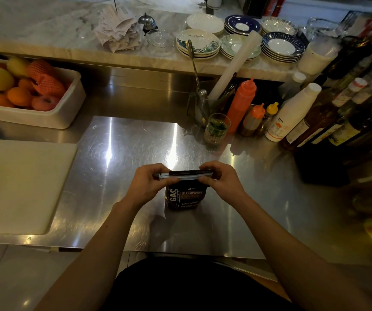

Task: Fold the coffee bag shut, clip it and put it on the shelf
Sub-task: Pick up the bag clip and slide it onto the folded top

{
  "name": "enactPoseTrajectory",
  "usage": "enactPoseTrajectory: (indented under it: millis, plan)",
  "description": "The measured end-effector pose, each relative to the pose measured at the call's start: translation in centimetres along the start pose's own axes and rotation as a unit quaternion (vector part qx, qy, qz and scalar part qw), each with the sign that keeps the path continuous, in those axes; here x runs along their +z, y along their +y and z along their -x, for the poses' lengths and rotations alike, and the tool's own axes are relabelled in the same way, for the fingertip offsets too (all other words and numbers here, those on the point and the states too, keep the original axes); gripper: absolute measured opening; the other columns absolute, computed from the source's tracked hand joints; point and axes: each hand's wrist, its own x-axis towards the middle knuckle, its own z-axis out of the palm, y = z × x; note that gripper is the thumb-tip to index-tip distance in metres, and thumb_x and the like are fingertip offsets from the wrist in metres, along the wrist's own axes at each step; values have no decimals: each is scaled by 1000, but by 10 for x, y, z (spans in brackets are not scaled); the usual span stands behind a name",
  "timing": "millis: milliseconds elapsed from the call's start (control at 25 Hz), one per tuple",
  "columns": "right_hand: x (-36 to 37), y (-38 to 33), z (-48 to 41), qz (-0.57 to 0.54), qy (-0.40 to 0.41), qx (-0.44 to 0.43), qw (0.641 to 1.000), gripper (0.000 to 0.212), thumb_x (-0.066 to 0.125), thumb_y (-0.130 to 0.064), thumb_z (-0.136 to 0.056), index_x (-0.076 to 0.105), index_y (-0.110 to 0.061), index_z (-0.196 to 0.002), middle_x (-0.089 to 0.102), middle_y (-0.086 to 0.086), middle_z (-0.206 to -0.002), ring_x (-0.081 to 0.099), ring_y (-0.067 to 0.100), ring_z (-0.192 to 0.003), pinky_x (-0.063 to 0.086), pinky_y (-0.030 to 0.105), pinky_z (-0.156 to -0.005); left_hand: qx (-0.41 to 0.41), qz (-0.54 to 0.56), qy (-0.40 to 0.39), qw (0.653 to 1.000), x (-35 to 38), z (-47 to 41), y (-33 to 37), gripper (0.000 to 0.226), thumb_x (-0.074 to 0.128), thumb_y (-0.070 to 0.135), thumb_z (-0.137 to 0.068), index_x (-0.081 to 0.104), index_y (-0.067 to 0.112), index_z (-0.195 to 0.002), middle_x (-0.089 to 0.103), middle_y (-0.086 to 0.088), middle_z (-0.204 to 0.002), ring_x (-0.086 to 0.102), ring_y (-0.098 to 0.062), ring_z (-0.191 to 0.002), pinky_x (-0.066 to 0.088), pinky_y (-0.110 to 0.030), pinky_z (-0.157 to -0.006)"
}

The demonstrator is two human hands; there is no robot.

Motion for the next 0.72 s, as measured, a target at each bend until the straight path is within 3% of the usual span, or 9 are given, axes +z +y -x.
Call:
enactPoseTrajectory:
  millis: [80, 280, 480, 600, 720]
  plan:
    - [0, 5, 1, -8, -2, 5, 1000, 22, 74, -14, -80, 69, -21, -100, 68, -9, -95, 67, 11, -93, 58, 33, -84, -3, 19, 6, 1000, 2, 3, 1, 12, 78, 23, -77, 73, 17, -86, 72, 1, -83, 67, -3, -76, 53, -13, -65]
    - [0, 13, 0, -33, 3, 12, 999, 18, 71, -13, -82, 70, -21, -98, 70, -8, -94, 68, 14, -90, 59, 41, -82, -38, 82, 46, 995, 5, 11, -8, 24, 81, 20, -74, 71, 18, -96, 73, 0, -95, 71, -15, -87, 58, -25, -77]
    - [2, 16, 0, -77, 26, 34, 996, 19, 66, -6, -86, 68, -11, -105, 71, 6, -101, 69, 17, -95, 58, 30, -81, -93, 178, 120, 972, 11, 22, -13, 16, 75, 16, -79, 71, 13, -94, 75, -4, -83, 73, -20, -81, 60, -38, -81]
    - [3, 17, 1, -96, 33, 43, 994, 19, 62, -3, -88, 68, -8, -106, 72, 10, -99, 70, 15, -90, 55, 20, -76, -109, 206, 119, 965, 14, 23, -14, 17, 73, 13, -81, 70, 8, -97, 76, -3, -82, 73, -22, -80, 61, -40, -80]
    - [5, 15, 2, -100, 46, 48, 993, 18, 62, -2, -88, 68, -9, -104, 72, 8, -95, 70, 14, -87, 55, 20, -76, -100, 215, 113, 965, 15, 20, -11, 15, 71, 12, -83, 70, 8, -98, 75, -7, -89, 73, -24, -86, 60, -40, -82]
